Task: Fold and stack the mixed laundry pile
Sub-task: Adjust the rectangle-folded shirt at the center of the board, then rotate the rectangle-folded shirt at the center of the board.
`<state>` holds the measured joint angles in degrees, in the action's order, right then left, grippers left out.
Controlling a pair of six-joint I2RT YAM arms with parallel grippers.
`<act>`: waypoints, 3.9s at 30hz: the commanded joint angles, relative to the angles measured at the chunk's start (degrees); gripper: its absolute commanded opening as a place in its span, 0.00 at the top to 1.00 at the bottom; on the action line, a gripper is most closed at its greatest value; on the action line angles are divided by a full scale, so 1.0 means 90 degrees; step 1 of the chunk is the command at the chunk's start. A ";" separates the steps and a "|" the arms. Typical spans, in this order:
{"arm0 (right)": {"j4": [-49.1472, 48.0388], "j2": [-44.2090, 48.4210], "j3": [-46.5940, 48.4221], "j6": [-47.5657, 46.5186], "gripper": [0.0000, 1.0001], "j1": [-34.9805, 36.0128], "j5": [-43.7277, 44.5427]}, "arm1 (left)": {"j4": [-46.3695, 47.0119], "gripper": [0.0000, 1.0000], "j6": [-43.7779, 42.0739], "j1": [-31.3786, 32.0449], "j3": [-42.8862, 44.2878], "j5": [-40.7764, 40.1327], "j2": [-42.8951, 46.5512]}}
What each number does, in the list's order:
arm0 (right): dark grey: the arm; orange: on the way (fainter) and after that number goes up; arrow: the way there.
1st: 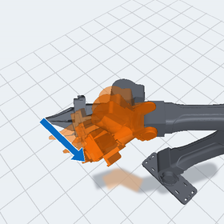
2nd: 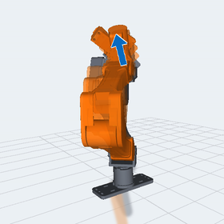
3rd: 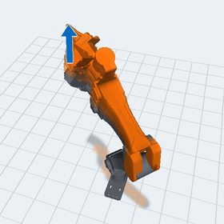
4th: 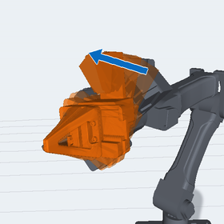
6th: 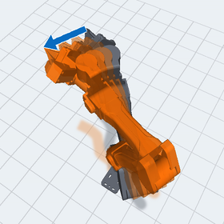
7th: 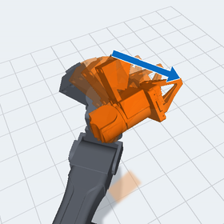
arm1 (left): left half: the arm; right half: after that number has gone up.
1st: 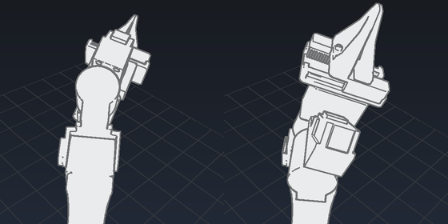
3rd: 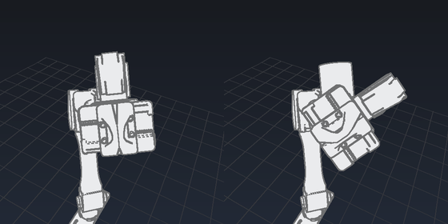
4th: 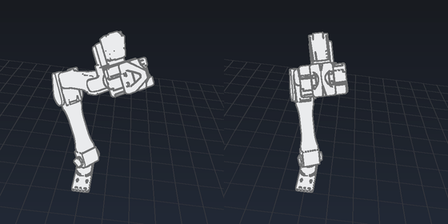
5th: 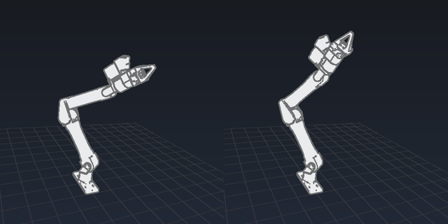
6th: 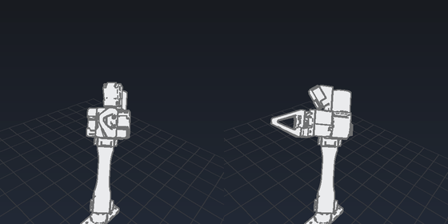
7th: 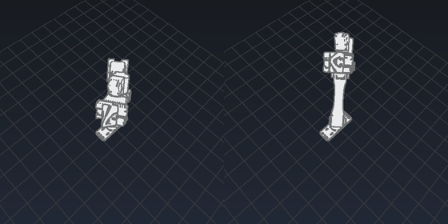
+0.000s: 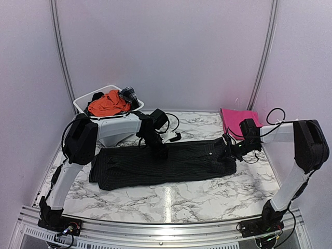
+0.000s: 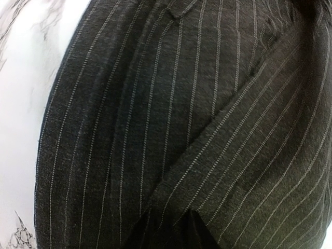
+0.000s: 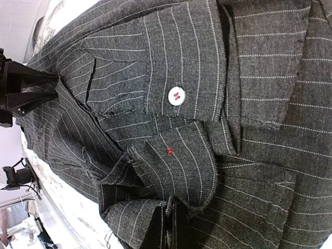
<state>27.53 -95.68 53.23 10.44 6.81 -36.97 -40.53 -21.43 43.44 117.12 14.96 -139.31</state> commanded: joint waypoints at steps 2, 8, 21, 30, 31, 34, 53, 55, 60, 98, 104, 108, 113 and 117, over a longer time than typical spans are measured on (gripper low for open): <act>0.0025 -0.0067 0.0190 -0.0037 1.00 -0.0034 -0.0043 | -0.0077 0.84 -0.0108 -0.0046 -0.0183 0.0134 0.0452; -0.0005 -0.0092 0.0198 -0.0018 1.00 -0.0036 -0.0077 | -0.0086 1.00 -0.0129 -0.0054 -0.0217 -0.0027 0.0562; -0.0040 0.0048 0.0745 -0.0027 1.00 -0.0034 -0.0031 | -0.0022 1.00 0.0053 -0.0319 -0.0210 -0.0132 0.1053; 0.0153 -0.0609 0.1241 -0.0274 1.00 -0.0033 0.0738 | 0.0067 0.68 0.0383 -0.0335 -0.0226 -0.0664 0.0784; 0.0286 -0.0685 0.1329 -0.0335 1.00 -0.0045 0.0912 | 0.0120 0.53 0.0481 -0.0335 -0.0247 -0.0794 0.0823; 0.0532 -0.0736 0.1500 -0.0479 1.00 -0.0065 0.1392 | 0.0518 0.33 0.0758 -0.0335 -0.0521 -0.1047 0.1221; 0.0732 -0.0302 0.2146 -0.0585 0.60 0.0448 0.0552 | 0.3208 0.01 0.3670 -0.0356 -0.4674 -0.1609 0.5230; 0.0768 -0.0527 0.2120 -0.0570 0.63 0.0608 0.0559 | 0.3236 0.01 0.3791 -0.0354 -0.4898 -0.1512 0.5335; 0.0682 -0.1080 0.1540 -0.0502 0.67 0.0525 0.0838 | 0.3215 0.01 0.3958 -0.0322 -0.5332 -0.1342 0.5375; -0.0966 0.0593 -0.0664 0.0197 0.38 -0.0552 0.0076 | 0.2506 0.01 0.3391 0.0428 -0.5797 -0.1399 0.4811; -0.0688 0.0292 -0.0261 0.0237 0.48 -0.0558 -0.0364 | 0.2539 0.01 0.3433 0.0430 -0.5915 -0.1472 0.4763; -0.0354 0.0294 -0.0086 0.0526 0.58 -0.0555 -0.0862 | 0.2568 0.01 0.3392 0.0428 -0.5981 -0.1563 0.4803; -0.0069 0.0651 -0.0132 0.1237 0.69 -0.0554 -0.1589 | 0.2568 0.01 0.3367 0.0428 -0.6019 -0.1572 0.4797; 0.0312 0.1145 -0.0193 0.1511 0.70 -0.0638 -0.1767 | 0.2570 0.01 0.3381 0.0434 -0.6076 -0.1613 0.4850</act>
<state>26.13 -90.35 50.78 19.79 2.33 -48.18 -16.80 9.61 47.11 63.44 1.34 -95.61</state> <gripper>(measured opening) 0.299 0.989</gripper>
